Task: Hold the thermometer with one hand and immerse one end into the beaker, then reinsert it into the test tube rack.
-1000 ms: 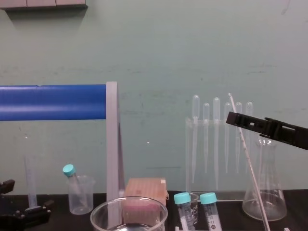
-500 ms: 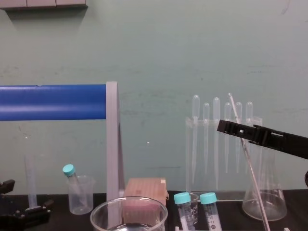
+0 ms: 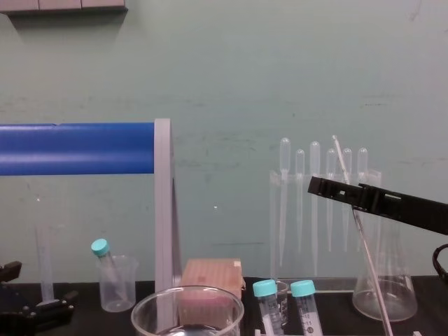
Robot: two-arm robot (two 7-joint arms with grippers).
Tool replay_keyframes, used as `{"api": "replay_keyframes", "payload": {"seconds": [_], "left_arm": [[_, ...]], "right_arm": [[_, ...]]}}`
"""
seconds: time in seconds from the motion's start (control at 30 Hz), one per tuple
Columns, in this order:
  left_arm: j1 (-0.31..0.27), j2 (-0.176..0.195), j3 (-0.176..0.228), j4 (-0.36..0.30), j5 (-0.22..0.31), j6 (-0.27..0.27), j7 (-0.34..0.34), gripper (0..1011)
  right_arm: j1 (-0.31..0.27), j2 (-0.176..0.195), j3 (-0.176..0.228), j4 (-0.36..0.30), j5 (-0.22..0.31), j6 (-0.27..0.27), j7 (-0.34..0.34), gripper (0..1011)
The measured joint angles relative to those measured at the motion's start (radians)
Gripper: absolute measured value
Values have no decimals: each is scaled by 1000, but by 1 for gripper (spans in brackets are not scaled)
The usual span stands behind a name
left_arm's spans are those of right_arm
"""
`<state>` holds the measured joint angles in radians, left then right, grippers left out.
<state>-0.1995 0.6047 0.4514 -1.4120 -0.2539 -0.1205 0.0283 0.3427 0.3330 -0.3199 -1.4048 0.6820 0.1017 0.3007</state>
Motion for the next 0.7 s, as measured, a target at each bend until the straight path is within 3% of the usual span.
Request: {"api": "replay_keyframes", "payload": {"seconds": [0.7], "left_arm": [[0,0,0,0,0,0,0,1008]], "right_arm": [[7,-4,-2,8,-4,4,6,1000]]}}
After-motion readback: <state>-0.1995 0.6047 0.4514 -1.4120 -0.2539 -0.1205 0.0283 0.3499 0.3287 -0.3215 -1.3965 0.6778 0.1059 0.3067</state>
